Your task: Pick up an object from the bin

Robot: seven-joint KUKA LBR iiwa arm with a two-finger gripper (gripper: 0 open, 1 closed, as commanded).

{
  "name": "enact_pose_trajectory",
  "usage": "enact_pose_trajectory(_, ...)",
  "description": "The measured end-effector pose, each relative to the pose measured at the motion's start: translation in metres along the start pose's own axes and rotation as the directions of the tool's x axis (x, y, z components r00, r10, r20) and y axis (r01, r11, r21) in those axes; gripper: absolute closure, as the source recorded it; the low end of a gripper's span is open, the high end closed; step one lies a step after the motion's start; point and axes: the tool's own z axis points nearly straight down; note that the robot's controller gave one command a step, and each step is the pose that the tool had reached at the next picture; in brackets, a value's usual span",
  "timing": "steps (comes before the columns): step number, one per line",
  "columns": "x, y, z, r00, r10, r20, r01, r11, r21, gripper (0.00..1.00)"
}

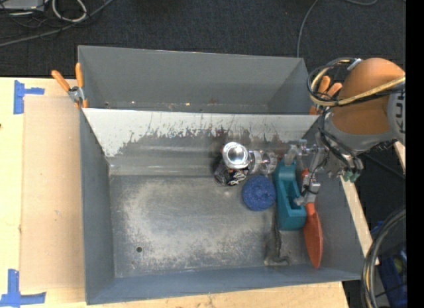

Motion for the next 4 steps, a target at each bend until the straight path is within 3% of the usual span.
enact_pose_trajectory(1, -0.002, 0.001, -0.004, 1.0, -0.004, 0.007, 0.004, 1.0, 0.001, 0.0)
enact_pose_trajectory(2, -0.009, 0.035, 0.014, 0.999, 0.054, 0.003, -0.054, 0.999, -0.001, 0.0)
enact_pose_trajectory(3, 0.006, 0.038, 0.004, 0.951, 0.308, 0.005, -0.308, 0.951, -0.001, 0.0)
enact_pose_trajectory(4, 0.006, 0.062, 0.032, 0.997, 0.077, 0.002, -0.077, 0.997, -0.001, 0.0)
